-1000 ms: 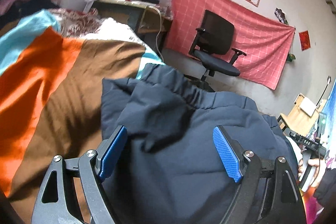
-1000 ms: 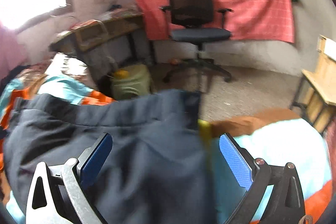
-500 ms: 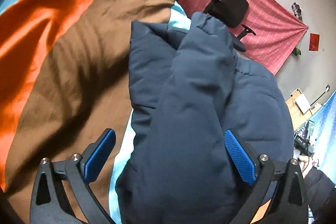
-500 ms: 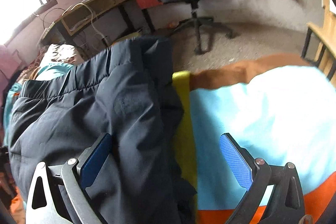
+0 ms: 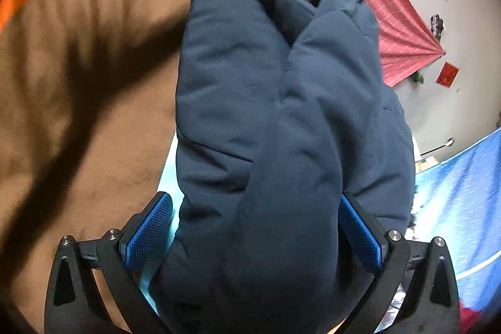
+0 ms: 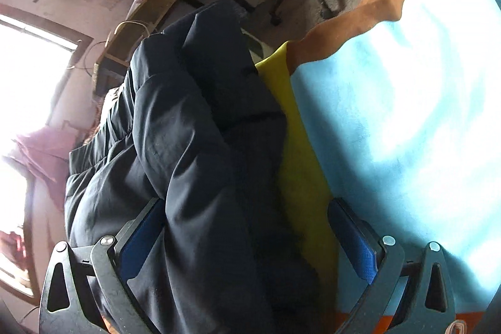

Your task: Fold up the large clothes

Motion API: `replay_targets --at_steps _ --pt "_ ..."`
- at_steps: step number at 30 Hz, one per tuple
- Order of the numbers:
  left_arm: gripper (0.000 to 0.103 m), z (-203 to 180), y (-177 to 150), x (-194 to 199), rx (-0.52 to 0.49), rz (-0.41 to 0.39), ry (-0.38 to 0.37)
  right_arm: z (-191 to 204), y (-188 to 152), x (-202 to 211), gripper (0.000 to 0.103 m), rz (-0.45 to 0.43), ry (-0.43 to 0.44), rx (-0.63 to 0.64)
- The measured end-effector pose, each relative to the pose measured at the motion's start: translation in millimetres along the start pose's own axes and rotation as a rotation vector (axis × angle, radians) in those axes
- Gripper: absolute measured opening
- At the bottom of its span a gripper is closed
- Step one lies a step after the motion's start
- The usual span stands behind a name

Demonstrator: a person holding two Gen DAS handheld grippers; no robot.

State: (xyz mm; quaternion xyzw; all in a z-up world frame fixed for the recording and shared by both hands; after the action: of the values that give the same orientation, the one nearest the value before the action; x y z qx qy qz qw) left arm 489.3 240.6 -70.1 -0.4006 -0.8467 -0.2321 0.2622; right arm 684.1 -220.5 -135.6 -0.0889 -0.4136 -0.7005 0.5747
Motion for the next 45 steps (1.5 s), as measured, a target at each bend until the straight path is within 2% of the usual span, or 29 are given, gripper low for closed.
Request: replay_targets --at_steps 8,11,12,16,23,26,29,31,33,36,38,40,41,43,45 --pt "0.102 2.4 16.8 -1.7 0.013 0.051 -0.054 0.7 -0.5 -0.4 0.103 0.019 0.096 0.026" --pt "0.102 2.5 18.7 -0.3 0.022 0.071 -0.076 17.5 -7.9 -11.4 0.103 0.084 0.196 0.039" --pt "0.102 2.7 19.7 0.6 0.022 0.071 -0.076 24.6 -9.2 -16.5 0.103 0.110 0.202 0.043" --pt "0.102 3.4 18.1 4.3 0.011 0.063 -0.061 24.8 -7.5 -17.7 0.103 0.128 0.191 0.016" --pt "0.102 7.8 18.0 1.9 0.044 0.049 -0.005 18.1 -10.0 -21.1 0.103 0.163 0.080 -0.060" --pt "0.102 12.1 17.0 7.1 0.046 0.032 -0.006 16.8 -10.9 -18.2 0.103 0.134 0.053 -0.099" --pt "0.102 13.4 11.7 13.3 0.062 0.020 -0.001 18.2 -13.6 -11.3 0.103 0.104 -0.019 -0.079" --pt "0.101 -2.9 -0.3 9.8 0.069 0.011 0.003 22.0 -14.6 -7.2 0.103 0.093 -0.061 -0.059" --pt "0.100 -10.8 -3.6 12.5 0.056 -0.005 0.012 27.5 -16.4 -0.8 0.098 0.082 -0.088 -0.048" --pt "0.096 -24.6 -10.0 11.4 0.027 -0.035 0.036 35.0 -19.5 6.5 0.081 0.056 -0.108 -0.032" --pt "0.090 -28.5 -14.6 15.8 0.018 -0.057 0.056 44.8 -20.4 12.9 0.063 0.035 -0.115 -0.030" --pt "0.077 -32.7 -19.2 20.4 0.008 -0.081 0.081 48.2 -20.7 15.7 0.052 0.018 -0.128 -0.020" --pt "0.073 -36.5 -21.3 21.2 0.002 -0.091 0.093 52.5 -21.3 19.7 0.046 0.012 -0.140 -0.007" --pt "0.060 -43.3 -27.5 27.4 -0.015 -0.113 0.117 60.0 -22.2 23.8 0.038 0.001 -0.161 0.015" --pt "0.050 -50.1 -33.8 31.9 -0.034 -0.137 0.141 69.4 -23.1 33.5 0.033 -0.013 -0.186 0.031"
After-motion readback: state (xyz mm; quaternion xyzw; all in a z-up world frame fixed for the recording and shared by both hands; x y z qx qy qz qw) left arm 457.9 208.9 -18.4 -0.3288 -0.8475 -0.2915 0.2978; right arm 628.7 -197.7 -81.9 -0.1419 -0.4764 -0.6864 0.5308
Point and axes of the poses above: each gripper's, at about its wrist camera, not at the fingertips, and x roughly against the way its jaws point, z to its left, y to its top, the point moved 7 cm from there along -x, roughly the way its jaws point, and after that the axes turned 12 degrees about x, right-handed, at the moved point
